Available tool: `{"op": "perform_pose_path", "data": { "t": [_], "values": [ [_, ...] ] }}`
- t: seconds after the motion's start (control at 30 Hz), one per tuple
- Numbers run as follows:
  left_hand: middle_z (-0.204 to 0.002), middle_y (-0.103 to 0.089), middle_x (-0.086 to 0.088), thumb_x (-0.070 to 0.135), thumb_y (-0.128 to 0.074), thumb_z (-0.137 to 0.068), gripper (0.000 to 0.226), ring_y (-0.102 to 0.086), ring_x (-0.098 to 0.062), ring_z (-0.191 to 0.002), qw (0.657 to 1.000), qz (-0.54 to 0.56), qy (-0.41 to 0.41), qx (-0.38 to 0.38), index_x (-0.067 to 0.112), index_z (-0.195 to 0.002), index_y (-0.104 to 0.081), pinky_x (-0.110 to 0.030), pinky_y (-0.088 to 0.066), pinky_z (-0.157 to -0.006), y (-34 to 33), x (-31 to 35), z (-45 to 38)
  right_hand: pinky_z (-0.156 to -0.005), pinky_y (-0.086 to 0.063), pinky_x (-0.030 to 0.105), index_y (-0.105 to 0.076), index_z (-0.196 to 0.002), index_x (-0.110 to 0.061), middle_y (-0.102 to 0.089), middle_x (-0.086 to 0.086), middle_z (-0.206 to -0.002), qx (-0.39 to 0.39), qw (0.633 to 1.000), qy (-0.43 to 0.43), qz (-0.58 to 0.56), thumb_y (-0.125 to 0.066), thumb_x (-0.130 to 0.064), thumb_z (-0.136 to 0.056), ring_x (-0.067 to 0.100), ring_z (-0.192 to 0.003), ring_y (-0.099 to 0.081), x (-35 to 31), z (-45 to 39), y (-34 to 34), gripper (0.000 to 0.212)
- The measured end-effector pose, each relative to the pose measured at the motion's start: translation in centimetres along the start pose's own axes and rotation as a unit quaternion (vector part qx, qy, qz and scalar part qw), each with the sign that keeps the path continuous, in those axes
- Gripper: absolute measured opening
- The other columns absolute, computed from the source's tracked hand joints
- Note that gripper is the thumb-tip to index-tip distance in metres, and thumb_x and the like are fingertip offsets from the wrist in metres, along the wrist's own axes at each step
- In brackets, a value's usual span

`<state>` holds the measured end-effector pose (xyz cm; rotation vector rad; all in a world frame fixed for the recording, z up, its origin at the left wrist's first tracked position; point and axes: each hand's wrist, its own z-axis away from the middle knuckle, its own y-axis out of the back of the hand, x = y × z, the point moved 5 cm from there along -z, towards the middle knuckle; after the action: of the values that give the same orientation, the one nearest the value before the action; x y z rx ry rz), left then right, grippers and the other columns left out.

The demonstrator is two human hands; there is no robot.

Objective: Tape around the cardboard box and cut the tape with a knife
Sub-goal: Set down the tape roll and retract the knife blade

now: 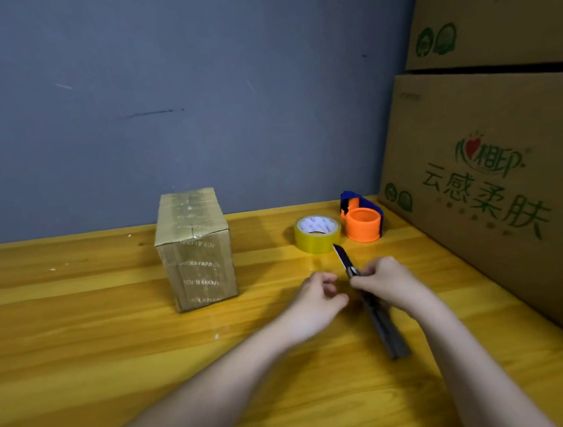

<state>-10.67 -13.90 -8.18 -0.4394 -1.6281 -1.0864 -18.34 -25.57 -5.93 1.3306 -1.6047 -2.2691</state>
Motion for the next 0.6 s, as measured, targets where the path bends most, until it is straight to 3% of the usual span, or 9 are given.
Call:
{"op": "perform_pose_path", "data": {
  "t": [0.1,0.23,0.33,0.43,0.6],
  "values": [
    [-0.113,-0.052,-0.007,0.019,-0.051,-0.094,0.039,-0.055,-0.012,-0.087,0.992,0.102,0.048,-0.064,0.011,-0.130,-0.039,-0.021,-0.045,-0.064,0.1,0.0,1.1,-0.056,-0.041,0.028,-0.061,-0.082,-0.006,-0.057,0.007,-0.070,0.004,0.978,0.088,-0.190,-0.066,-0.014,-0.081,0.017,-0.063,-0.052,-3.2,0.4,-0.1,0.010],
    [-0.087,-0.064,-0.004,0.026,-0.045,-0.097,0.013,-0.065,-0.006,-0.058,0.977,0.179,0.067,-0.094,0.019,-0.106,-0.041,-0.018,-0.050,-0.053,1.9,-0.8,2.3,-0.064,-0.052,0.030,-0.058,-0.097,-0.003,-0.065,0.005,-0.079,0.008,0.921,0.154,-0.357,-0.059,-0.008,-0.089,0.014,-0.073,-0.063,-7.0,0.8,-0.9,0.009],
    [-0.072,-0.067,-0.003,0.026,-0.041,-0.099,0.010,-0.065,-0.009,-0.048,0.975,0.203,0.061,-0.066,0.017,-0.099,-0.043,-0.018,-0.047,-0.042,3.8,-1.6,2.8,-0.070,-0.053,0.034,-0.059,-0.105,-0.001,-0.068,0.004,-0.080,-0.004,0.891,0.175,-0.419,-0.055,-0.013,-0.093,0.016,-0.080,-0.065,-8.4,0.7,-2.0,0.017],
    [-0.062,-0.057,-0.002,0.023,-0.038,-0.100,0.012,-0.050,-0.006,-0.032,0.987,0.158,0.020,-0.032,0.016,-0.092,-0.045,-0.013,-0.032,-0.031,5.1,-2.4,2.9,-0.069,-0.054,0.030,-0.058,-0.104,-0.004,-0.072,0.006,-0.085,-0.049,0.871,0.162,-0.462,-0.050,-0.021,-0.095,0.014,-0.077,-0.067,-8.6,1.0,-4.0,0.020],
    [-0.057,-0.043,-0.004,0.014,-0.039,-0.099,0.014,-0.031,-0.001,-0.026,0.984,0.178,-0.012,0.007,0.018,-0.087,-0.045,-0.012,-0.021,-0.029,5.2,-3.0,2.9,-0.053,-0.051,0.021,-0.057,-0.087,-0.004,-0.073,0.010,-0.074,-0.062,0.855,0.148,-0.493,-0.056,-0.015,-0.092,0.016,-0.061,-0.067,-8.2,1.2,-6.2,0.012]
  ]
}}
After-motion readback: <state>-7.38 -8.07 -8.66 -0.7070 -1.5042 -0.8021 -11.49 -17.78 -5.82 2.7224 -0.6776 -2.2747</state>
